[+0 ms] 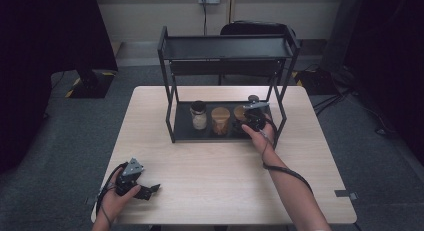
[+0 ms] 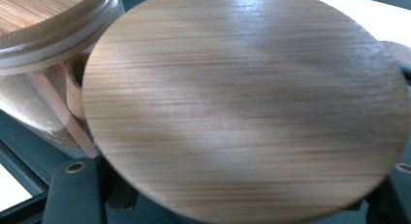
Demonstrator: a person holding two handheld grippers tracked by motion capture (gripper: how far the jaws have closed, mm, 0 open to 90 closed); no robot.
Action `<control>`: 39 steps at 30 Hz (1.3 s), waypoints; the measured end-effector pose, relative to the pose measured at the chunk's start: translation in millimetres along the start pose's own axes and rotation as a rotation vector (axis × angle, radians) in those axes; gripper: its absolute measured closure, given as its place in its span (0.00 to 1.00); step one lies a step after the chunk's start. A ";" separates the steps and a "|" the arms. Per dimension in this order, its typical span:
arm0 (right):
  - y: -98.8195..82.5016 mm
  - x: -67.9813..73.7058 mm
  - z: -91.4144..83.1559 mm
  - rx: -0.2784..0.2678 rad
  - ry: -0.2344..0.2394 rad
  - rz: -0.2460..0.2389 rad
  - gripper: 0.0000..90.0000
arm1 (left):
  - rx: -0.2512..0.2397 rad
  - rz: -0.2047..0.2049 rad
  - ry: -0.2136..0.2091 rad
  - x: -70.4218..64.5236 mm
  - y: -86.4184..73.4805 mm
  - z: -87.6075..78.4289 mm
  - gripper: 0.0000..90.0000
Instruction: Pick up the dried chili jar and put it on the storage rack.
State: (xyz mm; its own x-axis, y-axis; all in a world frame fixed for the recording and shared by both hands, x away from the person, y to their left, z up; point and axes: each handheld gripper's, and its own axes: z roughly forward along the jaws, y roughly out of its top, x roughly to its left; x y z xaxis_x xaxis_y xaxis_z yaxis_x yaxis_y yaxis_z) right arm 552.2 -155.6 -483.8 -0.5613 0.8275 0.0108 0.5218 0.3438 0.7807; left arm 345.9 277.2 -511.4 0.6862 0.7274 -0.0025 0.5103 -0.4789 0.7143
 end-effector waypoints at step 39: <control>-7.1 -3.0 -32.3 0.002 0.013 0.089 0.02 | 0.000 0.003 -0.003 0.3 -0.1 -0.1 0.00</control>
State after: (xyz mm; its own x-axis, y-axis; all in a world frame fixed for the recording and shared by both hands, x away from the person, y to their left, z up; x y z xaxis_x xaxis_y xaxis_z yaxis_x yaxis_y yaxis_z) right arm 529.4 -174.8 -469.2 -0.5211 0.8489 0.0886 0.5716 0.2700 0.7748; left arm 346.0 277.5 -511.3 0.6893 0.7244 -0.0026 0.5083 -0.4811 0.7143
